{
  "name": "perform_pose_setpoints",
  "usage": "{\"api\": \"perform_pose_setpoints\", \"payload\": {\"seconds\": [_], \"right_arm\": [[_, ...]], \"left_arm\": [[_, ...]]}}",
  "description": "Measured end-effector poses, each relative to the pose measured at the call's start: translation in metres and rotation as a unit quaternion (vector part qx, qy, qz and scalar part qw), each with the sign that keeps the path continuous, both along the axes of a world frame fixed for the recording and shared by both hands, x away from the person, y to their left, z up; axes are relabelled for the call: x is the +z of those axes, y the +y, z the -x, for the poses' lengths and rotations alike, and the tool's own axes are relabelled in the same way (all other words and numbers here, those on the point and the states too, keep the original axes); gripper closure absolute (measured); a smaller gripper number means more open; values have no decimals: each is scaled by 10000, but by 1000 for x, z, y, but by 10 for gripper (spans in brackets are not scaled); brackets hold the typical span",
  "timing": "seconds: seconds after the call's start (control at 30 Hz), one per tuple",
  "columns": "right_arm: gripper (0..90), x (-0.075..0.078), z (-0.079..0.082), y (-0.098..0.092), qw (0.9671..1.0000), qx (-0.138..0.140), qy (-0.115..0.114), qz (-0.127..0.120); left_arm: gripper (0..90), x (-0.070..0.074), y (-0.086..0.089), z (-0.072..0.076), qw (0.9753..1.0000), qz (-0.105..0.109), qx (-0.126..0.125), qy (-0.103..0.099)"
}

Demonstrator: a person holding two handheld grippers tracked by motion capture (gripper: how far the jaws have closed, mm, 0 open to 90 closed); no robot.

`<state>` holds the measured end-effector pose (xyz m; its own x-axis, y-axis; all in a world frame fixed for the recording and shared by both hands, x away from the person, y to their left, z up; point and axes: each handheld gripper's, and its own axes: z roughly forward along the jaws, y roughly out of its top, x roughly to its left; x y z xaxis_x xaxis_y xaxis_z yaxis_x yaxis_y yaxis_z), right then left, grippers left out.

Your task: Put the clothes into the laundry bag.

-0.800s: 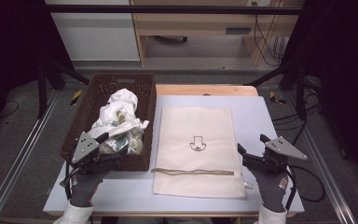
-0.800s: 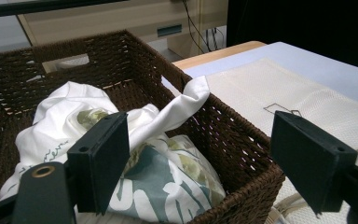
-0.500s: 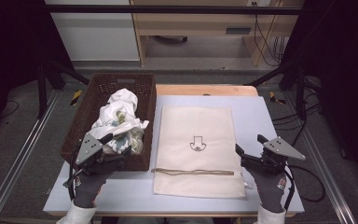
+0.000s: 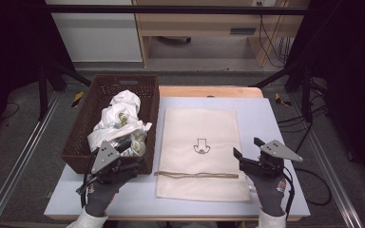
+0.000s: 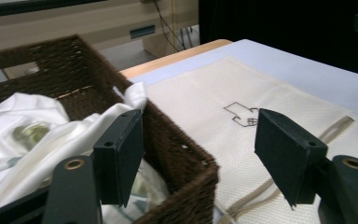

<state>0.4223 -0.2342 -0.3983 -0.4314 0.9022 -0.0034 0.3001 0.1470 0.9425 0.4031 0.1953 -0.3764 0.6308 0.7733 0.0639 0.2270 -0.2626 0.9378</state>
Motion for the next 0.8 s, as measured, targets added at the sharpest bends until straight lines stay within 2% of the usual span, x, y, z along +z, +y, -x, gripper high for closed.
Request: {"api": "perform_pose_setpoints", "payload": {"seconds": [0.27, 0.37, 0.53, 0.63, 0.7, 0.73, 0.8], "right_arm": [[219, -1, 0, 13, 9997, 202, 28, 94], [231, -2, -1, 18, 9995, 292, 63, 127], [254, -7, -3, 28, 9986, 464, 189, 165], [268, -11, -5, 34, 9978, 544, 277, 251], [276, -13, -6, 38, 9974, 588, 326, 277], [280, -15, -7, 39, 9972, 609, 345, 273], [286, -17, -8, 42, 9966, 661, 379, 323]], "left_arm": [[440, -1, -18, 9, 9994, 63, -336, 8], [486, -3, -26, 13, 9989, 19, -470, 34], [574, -14, -44, 15, 9970, -165, -741, 181], [616, -25, -56, 13, 9945, -365, -915, 347], [641, -27, -58, 13, 9940, -394, -945, 379], [648, -32, -63, 12, 9930, -484, -985, 444], [671, -38, -69, 12, 9919, -526, -1038, 509]]}}
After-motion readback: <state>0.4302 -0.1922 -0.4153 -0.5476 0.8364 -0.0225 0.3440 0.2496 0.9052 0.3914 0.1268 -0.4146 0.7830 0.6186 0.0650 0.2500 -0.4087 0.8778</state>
